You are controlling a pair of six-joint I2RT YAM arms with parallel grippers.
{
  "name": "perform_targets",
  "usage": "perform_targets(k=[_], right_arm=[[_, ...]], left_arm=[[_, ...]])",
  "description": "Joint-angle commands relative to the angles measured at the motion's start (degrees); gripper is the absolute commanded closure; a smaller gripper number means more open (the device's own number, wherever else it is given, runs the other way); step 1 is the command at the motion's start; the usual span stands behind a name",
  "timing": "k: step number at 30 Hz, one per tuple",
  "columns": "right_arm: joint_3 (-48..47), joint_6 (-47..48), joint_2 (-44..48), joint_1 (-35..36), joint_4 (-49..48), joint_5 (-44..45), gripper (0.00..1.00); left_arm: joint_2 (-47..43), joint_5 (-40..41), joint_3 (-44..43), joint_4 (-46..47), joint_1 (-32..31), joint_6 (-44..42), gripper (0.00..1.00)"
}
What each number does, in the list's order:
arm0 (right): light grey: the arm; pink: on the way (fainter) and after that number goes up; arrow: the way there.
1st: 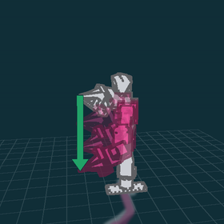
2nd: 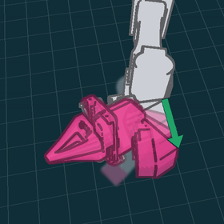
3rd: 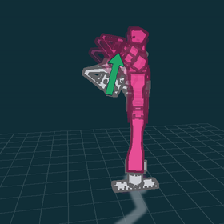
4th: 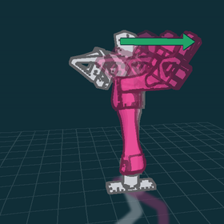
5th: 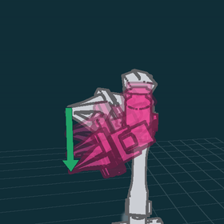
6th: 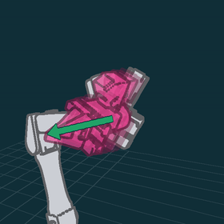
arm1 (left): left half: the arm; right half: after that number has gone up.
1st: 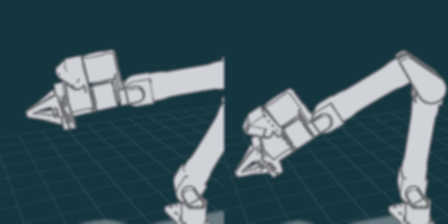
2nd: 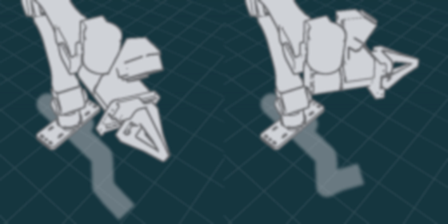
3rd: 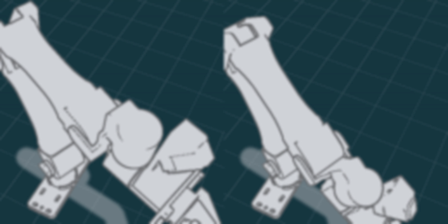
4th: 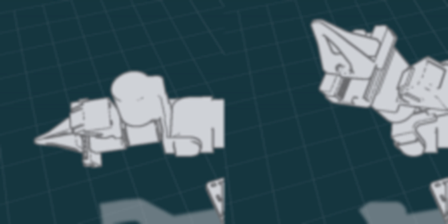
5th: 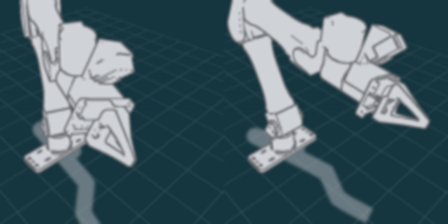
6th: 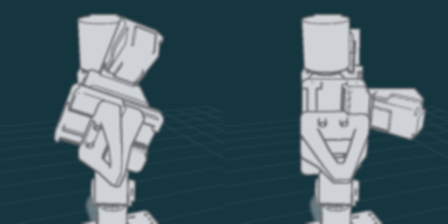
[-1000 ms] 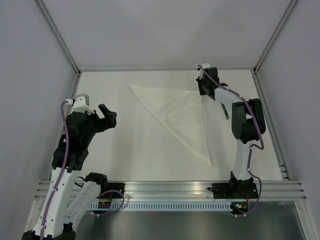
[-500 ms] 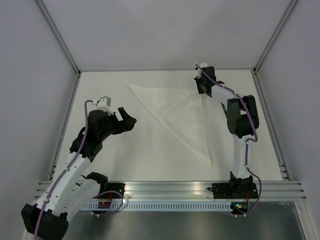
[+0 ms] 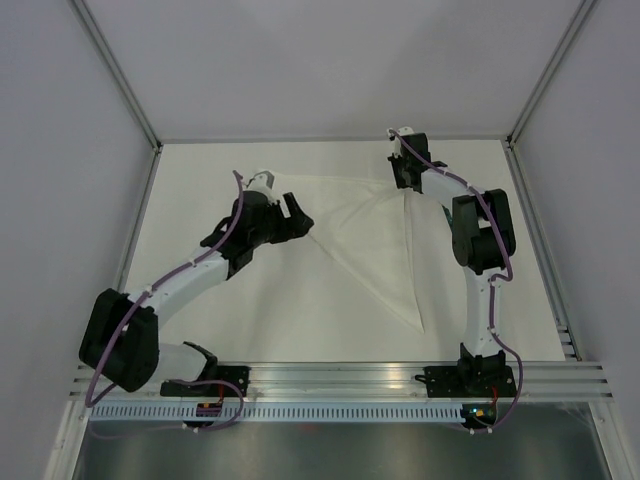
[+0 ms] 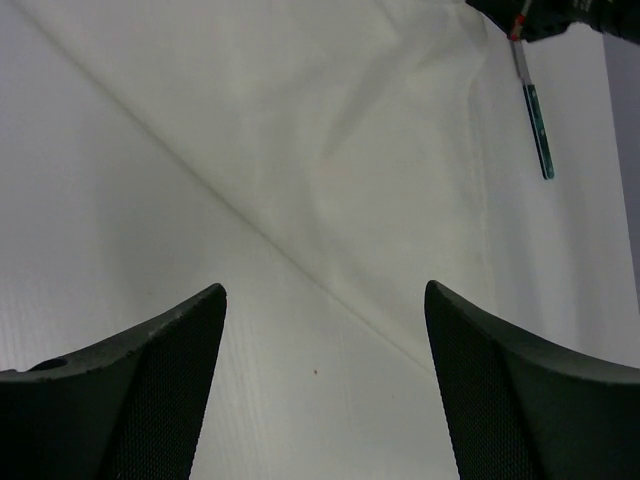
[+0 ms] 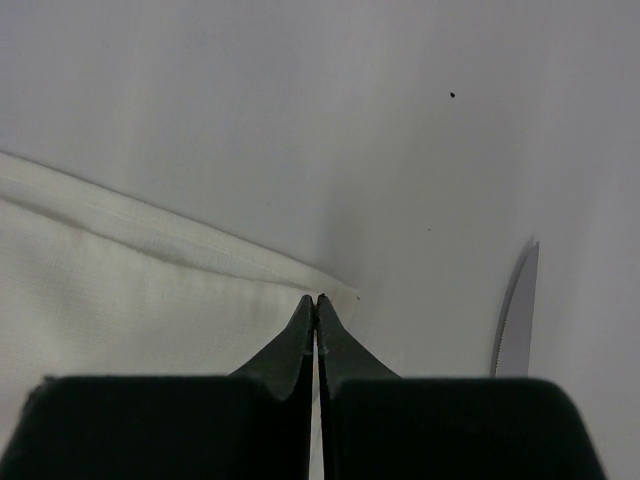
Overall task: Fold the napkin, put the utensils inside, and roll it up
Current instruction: Fold the napkin at the center of the board, then smooth out the napkin at the center of the board.
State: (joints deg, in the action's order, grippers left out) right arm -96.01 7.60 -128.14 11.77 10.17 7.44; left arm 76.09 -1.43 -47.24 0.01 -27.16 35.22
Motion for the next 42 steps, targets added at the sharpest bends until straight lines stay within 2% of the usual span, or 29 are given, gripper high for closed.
perform_targets(k=[1, 7, 14, 18, 23, 27, 31, 42], right_arm=[[-2.5, 0.9, -1.5, -0.4, 1.6, 2.0, 1.00], [-2.5, 1.0, -1.4, -0.5, 2.1, 2.0, 1.00], [-2.8, 1.0, -1.8, -0.7, 2.7, 1.4, 1.00], [-3.0, 1.0, -2.0, -0.7, 2.9, 1.3, 0.99], [-3.1, 1.0, -2.5, -0.8, 3.2, 1.4, 1.00], [-3.7, 1.1, -2.9, -0.8, 3.4, 1.3, 1.00], [-4.0, 1.1, -3.3, -0.9, 3.8, 1.3, 1.00], [-5.2, 0.7, -3.9, -1.0, 4.8, 0.9, 1.00]], left_arm=[[3.7, 0.4, -3.6, 7.7, -7.1, 1.1, 0.17], [10.6, 5.1, -5.5, 11.1, -17.3, 0.1, 0.29], [22.4, 5.7, -11.1, 18.0, -29.8, 2.6, 0.31], [30.9, 4.2, -16.0, 19.6, -33.6, 4.6, 0.37], [33.1, 4.0, -17.4, 19.8, -37.5, 5.0, 0.36], [35.1, 7.8, -23.0, 13.2, -41.3, 1.2, 0.30], [37.9, 15.0, -27.9, 4.5, -45.3, -2.0, 0.28], [45.7, 31.3, -41.5, -13.5, -51.3, -6.2, 0.36]])
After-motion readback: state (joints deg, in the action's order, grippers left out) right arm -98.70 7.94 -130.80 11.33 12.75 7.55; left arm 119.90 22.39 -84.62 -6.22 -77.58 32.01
